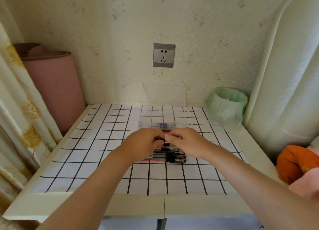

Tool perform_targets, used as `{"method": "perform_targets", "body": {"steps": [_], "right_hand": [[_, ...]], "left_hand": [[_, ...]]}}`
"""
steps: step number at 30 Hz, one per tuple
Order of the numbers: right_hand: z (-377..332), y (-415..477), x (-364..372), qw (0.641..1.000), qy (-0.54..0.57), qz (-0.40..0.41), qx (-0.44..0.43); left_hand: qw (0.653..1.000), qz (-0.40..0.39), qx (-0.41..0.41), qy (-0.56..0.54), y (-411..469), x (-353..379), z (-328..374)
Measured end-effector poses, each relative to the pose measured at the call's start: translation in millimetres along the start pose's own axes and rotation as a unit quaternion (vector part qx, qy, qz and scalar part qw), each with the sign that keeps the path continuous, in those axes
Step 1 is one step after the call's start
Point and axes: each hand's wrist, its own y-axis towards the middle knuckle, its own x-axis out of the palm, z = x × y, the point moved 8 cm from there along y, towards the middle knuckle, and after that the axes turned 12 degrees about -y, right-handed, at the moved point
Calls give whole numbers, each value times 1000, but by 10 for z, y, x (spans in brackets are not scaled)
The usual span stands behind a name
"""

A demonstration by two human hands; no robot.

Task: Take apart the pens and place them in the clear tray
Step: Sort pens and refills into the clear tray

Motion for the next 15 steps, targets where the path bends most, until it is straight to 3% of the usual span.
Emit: {"method": "perform_targets", "body": {"steps": [3, 15], "right_hand": [[-8, 2, -52, 999, -9, 31, -9], [-46, -16, -93, 998, -46, 26, -34]], "left_hand": [[1000, 6, 5, 8, -1, -19, 28], [999, -4, -3, -43, 29, 10, -3]]}}
